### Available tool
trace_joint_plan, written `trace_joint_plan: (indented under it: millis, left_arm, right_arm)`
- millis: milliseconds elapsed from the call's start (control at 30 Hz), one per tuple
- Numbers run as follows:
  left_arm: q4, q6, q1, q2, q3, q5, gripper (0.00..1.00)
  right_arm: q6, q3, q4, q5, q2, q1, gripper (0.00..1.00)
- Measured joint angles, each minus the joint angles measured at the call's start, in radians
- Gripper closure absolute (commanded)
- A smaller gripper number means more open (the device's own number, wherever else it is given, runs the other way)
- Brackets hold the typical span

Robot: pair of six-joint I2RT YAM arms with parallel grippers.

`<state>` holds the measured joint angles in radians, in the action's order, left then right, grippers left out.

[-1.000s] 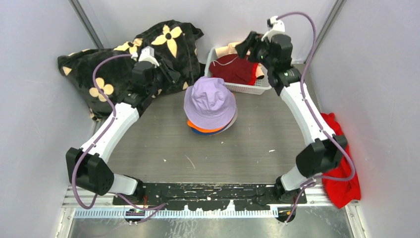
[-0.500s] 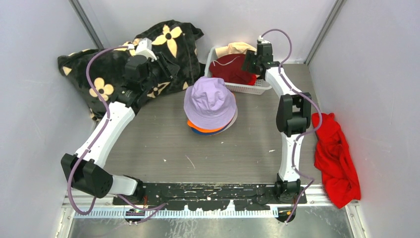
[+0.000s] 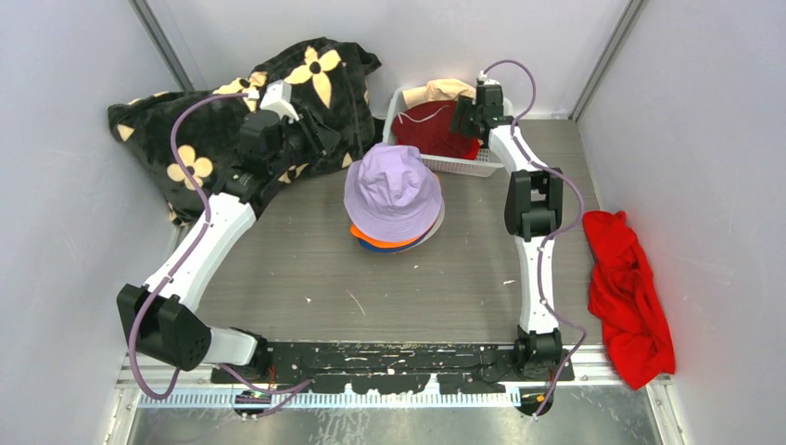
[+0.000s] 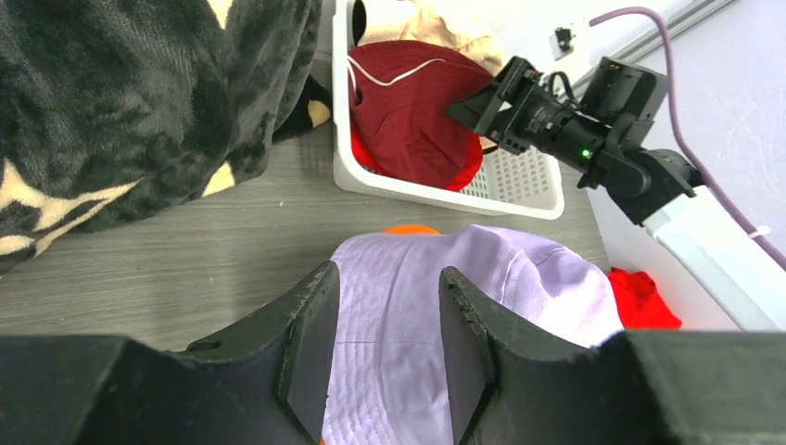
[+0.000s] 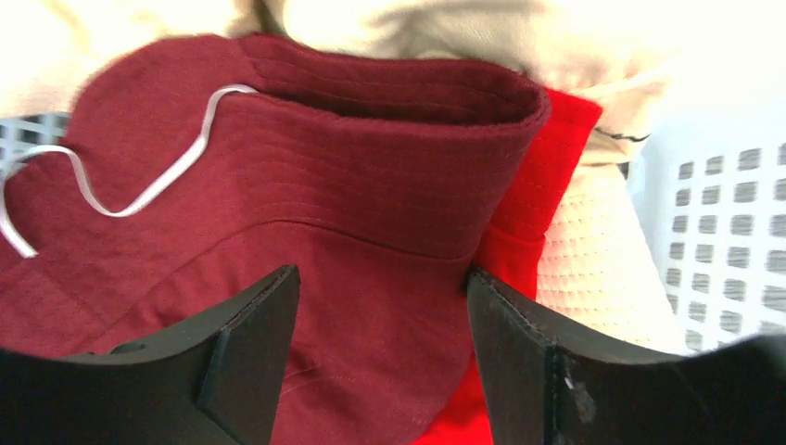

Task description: Stack the hats

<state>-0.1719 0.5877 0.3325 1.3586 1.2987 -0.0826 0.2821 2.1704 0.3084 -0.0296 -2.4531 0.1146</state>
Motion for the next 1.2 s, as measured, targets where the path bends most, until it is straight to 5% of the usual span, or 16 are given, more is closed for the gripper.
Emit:
trace_joint_plan:
  millis: [267, 633, 700, 800, 1200]
  left_arm:
    - [0.003, -0.003, 0.0, 0.018, -0.008, -0.002, 0.55]
    - [0.012, 0.007, 0.0, 0.037, -0.021, -0.023, 0.56]
    - [0.018, 0.01, 0.0, 0.038, -0.024, -0.026, 0.55]
    - [0.022, 0.012, 0.0, 0.038, -0.028, -0.027, 0.56]
    - [0.031, 0.024, 0.0, 0.038, -0.028, -0.033, 0.56]
  right_arm:
    - [0.04, 0.012, 0.01, 0.013, -0.071, -0.019, 0.28]
    - [0.057, -0.154, -0.032, 0.038, 0.026, -0.172, 0.29]
    - [0.056, -0.172, -0.038, 0.035, 0.037, -0.2, 0.39]
    - [0.049, -0.193, -0.04, 0.037, 0.047, -0.228, 0.96]
    - [0.045, -0.388, -0.083, 0.022, 0.251, -0.222, 0.99]
